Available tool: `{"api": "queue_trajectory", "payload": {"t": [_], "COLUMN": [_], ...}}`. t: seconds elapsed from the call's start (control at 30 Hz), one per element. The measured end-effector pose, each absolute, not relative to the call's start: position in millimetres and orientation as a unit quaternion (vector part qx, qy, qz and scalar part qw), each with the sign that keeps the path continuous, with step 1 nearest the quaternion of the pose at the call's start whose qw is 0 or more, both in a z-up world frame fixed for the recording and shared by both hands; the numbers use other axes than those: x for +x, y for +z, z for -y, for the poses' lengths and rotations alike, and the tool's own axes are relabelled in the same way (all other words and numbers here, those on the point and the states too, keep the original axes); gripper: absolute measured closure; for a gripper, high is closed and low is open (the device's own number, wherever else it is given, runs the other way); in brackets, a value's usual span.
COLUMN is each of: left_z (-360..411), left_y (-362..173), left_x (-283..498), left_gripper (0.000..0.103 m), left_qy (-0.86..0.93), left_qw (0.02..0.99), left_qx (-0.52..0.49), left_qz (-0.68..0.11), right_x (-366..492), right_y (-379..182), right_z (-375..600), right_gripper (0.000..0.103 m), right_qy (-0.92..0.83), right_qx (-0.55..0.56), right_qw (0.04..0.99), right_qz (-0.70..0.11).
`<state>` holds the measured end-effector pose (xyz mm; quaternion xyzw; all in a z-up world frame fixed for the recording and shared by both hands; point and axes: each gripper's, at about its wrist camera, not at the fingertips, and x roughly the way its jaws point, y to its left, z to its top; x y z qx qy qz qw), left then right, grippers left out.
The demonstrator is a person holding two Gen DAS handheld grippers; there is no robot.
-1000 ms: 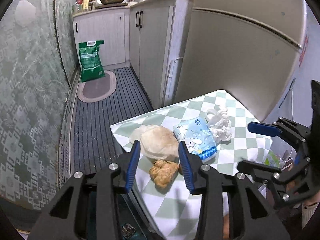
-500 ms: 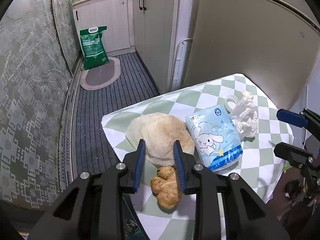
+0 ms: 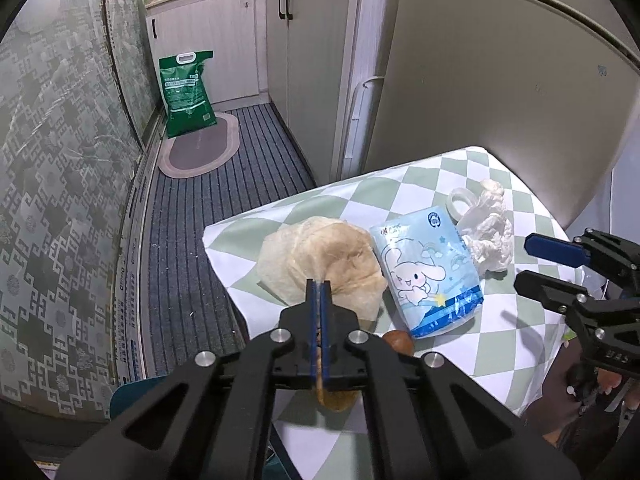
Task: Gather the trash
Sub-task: 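Grasp the bread piece with the left gripper while the right gripper grasps the crumpled white tissue, then carry the bread and tissue over the teal bin and open both grippers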
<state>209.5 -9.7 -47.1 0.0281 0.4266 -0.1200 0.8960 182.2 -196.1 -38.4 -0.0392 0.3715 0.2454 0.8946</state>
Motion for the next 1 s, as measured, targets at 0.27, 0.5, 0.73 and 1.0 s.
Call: {"api": "queue_trajectory", "payload": {"t": [0.27, 0.5, 0.73, 1.0], "left_z": [5, -6, -26, -65], "left_y": [-30, -12, -1, -1], "left_x": [195, 180, 164, 144], "left_gripper": [0.102, 0.102, 0.102, 0.102], "left_qy": [-0.127, -0.144, -0.134, -0.102], "left_qw": [0.907, 0.913, 0.921, 0.927], "left_qx": [0.017, -0.007, -0.017, -0.029], "left_qz": [-0.402, -0.381, -0.365, -0.361], "right_x": [196, 204, 198, 190], "right_y": [-47, -52, -38, -9], "right_z": [193, 188, 185, 180], "right_gripper": [0.066, 0.077, 0.1, 0.1], "right_qy": [0.224, 0.218, 0.21, 0.213], "right_qx": [-0.034, -0.024, -0.039, -0.036], "right_qw": [0.894, 0.892, 0.902, 0.916], "right_qz": [-0.387, -0.396, -0.375, -0.339]}}
